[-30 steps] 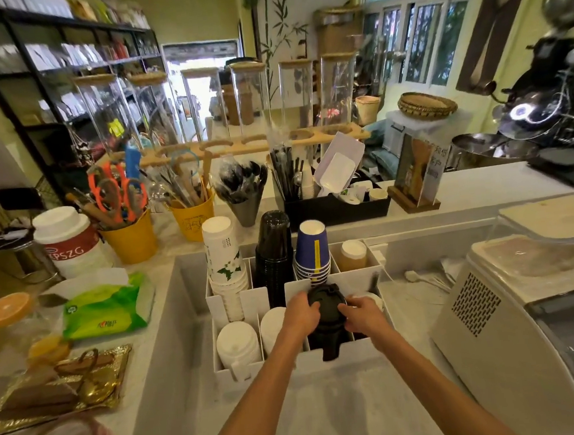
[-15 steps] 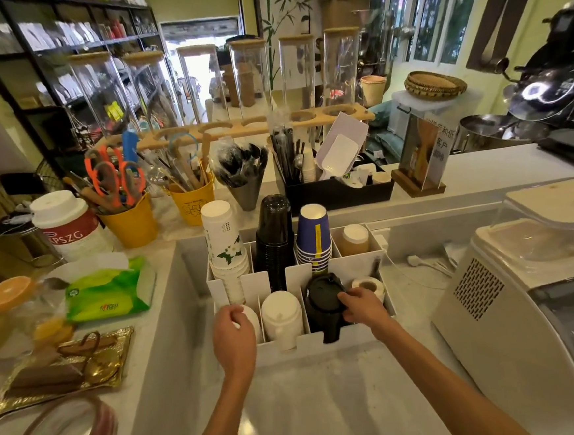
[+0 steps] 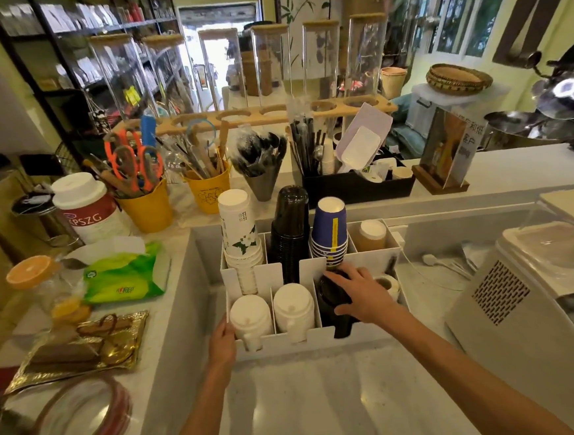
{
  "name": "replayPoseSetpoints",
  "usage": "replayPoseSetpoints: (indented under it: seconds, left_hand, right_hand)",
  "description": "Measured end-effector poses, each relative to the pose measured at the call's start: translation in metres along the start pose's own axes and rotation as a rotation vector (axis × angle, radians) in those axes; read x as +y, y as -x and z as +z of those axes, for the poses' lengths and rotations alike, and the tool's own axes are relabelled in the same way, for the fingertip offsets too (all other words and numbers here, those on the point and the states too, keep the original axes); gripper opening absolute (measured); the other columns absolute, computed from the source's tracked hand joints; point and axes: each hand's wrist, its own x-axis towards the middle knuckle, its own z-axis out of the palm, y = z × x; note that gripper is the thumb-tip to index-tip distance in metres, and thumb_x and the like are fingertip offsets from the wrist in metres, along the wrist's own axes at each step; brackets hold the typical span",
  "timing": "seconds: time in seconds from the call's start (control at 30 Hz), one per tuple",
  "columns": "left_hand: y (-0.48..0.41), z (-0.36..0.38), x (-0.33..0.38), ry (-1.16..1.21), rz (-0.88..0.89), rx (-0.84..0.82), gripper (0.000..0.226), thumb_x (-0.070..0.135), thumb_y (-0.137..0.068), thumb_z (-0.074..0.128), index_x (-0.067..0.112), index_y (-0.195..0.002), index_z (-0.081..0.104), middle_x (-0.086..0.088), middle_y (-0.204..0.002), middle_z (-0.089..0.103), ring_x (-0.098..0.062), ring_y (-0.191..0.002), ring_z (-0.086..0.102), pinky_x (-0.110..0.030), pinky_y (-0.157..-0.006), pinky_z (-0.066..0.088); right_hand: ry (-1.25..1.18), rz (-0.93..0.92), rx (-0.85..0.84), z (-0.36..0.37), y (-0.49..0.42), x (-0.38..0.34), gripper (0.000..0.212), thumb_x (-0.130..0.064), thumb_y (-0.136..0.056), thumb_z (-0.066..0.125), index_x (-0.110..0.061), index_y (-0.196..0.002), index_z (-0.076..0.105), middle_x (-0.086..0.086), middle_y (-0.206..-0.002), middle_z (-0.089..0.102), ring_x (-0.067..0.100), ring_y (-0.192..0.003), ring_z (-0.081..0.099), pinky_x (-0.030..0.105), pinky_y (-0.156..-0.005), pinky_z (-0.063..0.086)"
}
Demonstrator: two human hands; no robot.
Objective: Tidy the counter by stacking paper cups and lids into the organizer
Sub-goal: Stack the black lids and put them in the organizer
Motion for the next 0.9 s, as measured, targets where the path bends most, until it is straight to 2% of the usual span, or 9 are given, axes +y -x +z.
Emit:
replayPoseSetpoints:
  seconds: [0.17, 0.3, 0.4, 0.5, 0.63, 0.8, 0.9]
  left_hand:
    - [-0.002, 0.0, -0.002, -0.019, 0.025, 0.03, 0.037, 0.012, -0.103, 0.039, 0.002, -0.135, 0.054, -0.018, -0.135, 0.058, -0.037, -0.125, 0.051, -0.046, -0.107, 0.04]
    - [-0.008, 0.002, -0.008, -0.034, 0.065, 0.031, 0.037, 0.004, -0.101, 0.039, -0.001, -0.136, 0.052, -0.022, -0.138, 0.056, -0.036, -0.126, 0.052, -0.046, -0.11, 0.039]
    - [-0.009, 0.002, -0.007, -0.038, 0.066, 0.039, 0.036, 0.003, -0.101, 0.041, -0.005, -0.134, 0.053, -0.023, -0.138, 0.055, -0.036, -0.126, 0.052, -0.046, -0.11, 0.039]
    - [-0.007, 0.002, -0.007, -0.017, 0.077, 0.03, 0.036, 0.003, -0.101, 0.039, -0.005, -0.135, 0.052, -0.023, -0.138, 0.055, -0.036, -0.127, 0.051, -0.048, -0.112, 0.038]
    - [-0.009, 0.002, -0.011, -0.013, 0.044, 0.037, 0.035, 0.002, -0.1, 0.04, -0.011, -0.129, 0.053, -0.028, -0.135, 0.056, -0.041, -0.127, 0.05, -0.051, -0.111, 0.038]
    - [-0.005, 0.002, -0.008, 0.012, 0.051, 0.027, 0.037, 0.007, -0.102, 0.04, -0.002, -0.135, 0.053, -0.021, -0.138, 0.055, -0.036, -0.129, 0.05, -0.048, -0.113, 0.037]
    - [-0.001, 0.002, -0.007, 0.024, 0.058, 0.025, 0.038, 0.009, -0.103, 0.039, 0.001, -0.138, 0.05, -0.018, -0.142, 0.053, -0.033, -0.13, 0.048, -0.046, -0.114, 0.036]
  right_hand:
    - [0.046, -0.012, -0.082, -0.018, -0.011, -0.002, 0.084, -0.041, -0.08, 0.075, -0.032, -0.15, 0.029, 0.002, -0.154, 0.031, 0.03, -0.138, 0.028, 0.049, -0.112, 0.034]
    - [0.055, 0.031, -0.033, -0.02, -0.011, -0.009, 0.087, -0.054, -0.075, 0.073, -0.024, -0.146, 0.032, 0.009, -0.149, 0.036, 0.034, -0.133, 0.037, 0.048, -0.109, 0.038]
    - [0.006, 0.076, 0.009, -0.013, -0.007, -0.009, 0.088, -0.057, -0.073, 0.074, -0.023, -0.144, 0.033, 0.009, -0.146, 0.039, 0.032, -0.13, 0.042, 0.046, -0.106, 0.041]
    - [-0.009, 0.069, 0.013, -0.009, -0.006, -0.009, 0.088, -0.053, -0.074, 0.075, -0.025, -0.145, 0.032, 0.008, -0.147, 0.037, 0.031, -0.131, 0.042, 0.046, -0.106, 0.042]
    - [0.017, 0.046, -0.064, -0.014, -0.009, -0.008, 0.089, -0.048, -0.075, 0.077, -0.027, -0.147, 0.029, 0.009, -0.15, 0.033, 0.034, -0.134, 0.037, 0.049, -0.108, 0.04]
    - [-0.019, 0.063, -0.001, -0.009, -0.004, -0.007, 0.087, -0.054, -0.075, 0.075, -0.028, -0.146, 0.032, 0.007, -0.146, 0.038, 0.032, -0.13, 0.041, 0.048, -0.105, 0.043]
    - [-0.033, 0.082, -0.034, -0.009, 0.002, -0.004, 0.088, -0.059, -0.079, 0.068, -0.032, -0.151, 0.023, 0.007, -0.152, 0.03, 0.033, -0.134, 0.035, 0.048, -0.107, 0.04]
